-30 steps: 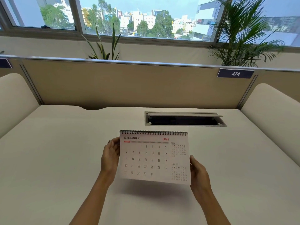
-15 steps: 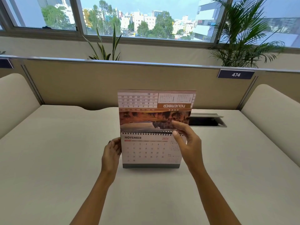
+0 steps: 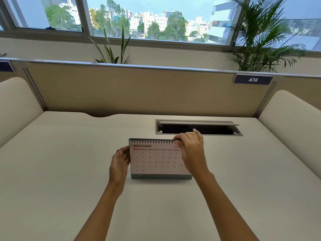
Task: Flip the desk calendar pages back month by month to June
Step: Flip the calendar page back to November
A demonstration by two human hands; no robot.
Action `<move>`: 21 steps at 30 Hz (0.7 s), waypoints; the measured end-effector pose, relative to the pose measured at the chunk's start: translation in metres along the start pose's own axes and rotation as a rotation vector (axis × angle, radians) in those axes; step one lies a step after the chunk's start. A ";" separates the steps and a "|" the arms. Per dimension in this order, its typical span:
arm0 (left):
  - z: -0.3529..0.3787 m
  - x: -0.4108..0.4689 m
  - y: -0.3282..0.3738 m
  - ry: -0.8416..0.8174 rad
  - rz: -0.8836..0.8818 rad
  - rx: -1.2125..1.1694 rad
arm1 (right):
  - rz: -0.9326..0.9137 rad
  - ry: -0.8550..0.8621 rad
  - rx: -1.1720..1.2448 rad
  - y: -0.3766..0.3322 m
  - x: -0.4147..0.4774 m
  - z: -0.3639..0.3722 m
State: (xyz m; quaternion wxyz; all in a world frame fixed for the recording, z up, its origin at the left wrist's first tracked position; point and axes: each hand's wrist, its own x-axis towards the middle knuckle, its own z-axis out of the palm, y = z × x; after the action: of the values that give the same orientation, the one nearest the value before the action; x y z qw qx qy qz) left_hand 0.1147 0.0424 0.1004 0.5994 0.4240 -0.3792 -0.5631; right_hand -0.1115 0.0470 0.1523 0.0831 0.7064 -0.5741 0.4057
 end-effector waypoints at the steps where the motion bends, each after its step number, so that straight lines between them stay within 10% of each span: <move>1: 0.000 0.000 0.000 0.002 0.001 0.001 | 0.009 0.014 0.011 0.000 -0.001 0.001; 10: 0.000 0.000 -0.002 0.008 -0.003 -0.020 | 0.566 0.500 0.201 0.006 -0.055 0.014; 15: 0.000 0.001 -0.002 0.004 0.001 -0.026 | 0.968 0.325 0.427 0.019 -0.087 0.026; 21: 0.000 0.001 -0.002 0.000 0.001 -0.019 | 0.974 0.231 0.465 0.018 -0.098 0.030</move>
State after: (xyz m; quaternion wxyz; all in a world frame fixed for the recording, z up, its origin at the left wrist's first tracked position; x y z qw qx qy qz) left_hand 0.1141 0.0415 0.0983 0.6039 0.4181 -0.3740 -0.5662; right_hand -0.1138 0.0966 0.0607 -0.2098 0.3098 -0.7168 0.5884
